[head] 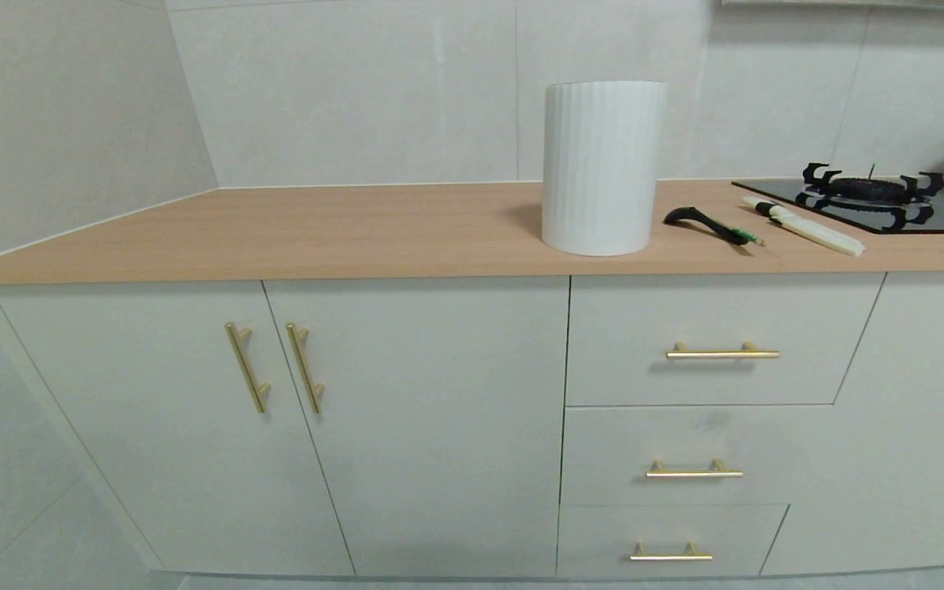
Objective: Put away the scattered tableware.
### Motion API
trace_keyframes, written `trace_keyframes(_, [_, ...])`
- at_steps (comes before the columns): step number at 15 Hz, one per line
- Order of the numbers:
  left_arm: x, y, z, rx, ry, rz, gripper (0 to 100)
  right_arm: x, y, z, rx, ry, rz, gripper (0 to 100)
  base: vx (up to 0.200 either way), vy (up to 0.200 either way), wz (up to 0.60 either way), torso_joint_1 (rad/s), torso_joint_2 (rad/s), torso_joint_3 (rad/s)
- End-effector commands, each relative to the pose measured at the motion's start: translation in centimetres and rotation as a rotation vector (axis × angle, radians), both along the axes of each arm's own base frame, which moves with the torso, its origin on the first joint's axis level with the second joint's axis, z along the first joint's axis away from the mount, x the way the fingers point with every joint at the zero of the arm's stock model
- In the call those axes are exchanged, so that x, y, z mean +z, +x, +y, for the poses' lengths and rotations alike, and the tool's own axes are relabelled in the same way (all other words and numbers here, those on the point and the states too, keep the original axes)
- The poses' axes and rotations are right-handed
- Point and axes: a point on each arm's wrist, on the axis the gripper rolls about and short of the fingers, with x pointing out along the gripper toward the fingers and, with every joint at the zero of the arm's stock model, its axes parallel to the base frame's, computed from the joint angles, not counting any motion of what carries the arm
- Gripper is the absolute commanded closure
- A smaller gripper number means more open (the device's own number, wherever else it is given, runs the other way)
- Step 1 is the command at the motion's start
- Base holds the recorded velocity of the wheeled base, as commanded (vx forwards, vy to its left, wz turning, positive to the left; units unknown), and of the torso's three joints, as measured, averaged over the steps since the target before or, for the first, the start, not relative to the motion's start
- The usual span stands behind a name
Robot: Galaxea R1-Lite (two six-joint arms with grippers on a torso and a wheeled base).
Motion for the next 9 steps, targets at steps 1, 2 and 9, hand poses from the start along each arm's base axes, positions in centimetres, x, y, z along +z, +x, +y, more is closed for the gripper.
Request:
trace_keyframes(1, [0.0, 0.0, 0.0, 0.001, 0.0, 0.0, 0, 0.0, 0.0, 0.0, 0.0, 0.0, 0.0, 0, 0.0, 0.0, 0.0, 0.0, 0.0, 0.0])
trace_keyframes(2, [0.0, 0.0, 0.0, 0.001, 0.0, 0.0, 0, 0.0, 0.0, 0.0, 0.002, -0.005, 0.003, 0, 0.0, 0.0, 0.0, 0.0, 0.0, 0.0])
trace_keyframes(9, [0.0, 0.0, 0.0, 0.001, 0.0, 0.0, 0, 6.7, 1.0, -0.1, 0.078, 0.078, 0.019, 0, 0.0, 0.0, 0.0, 0.0, 0.0, 0.0])
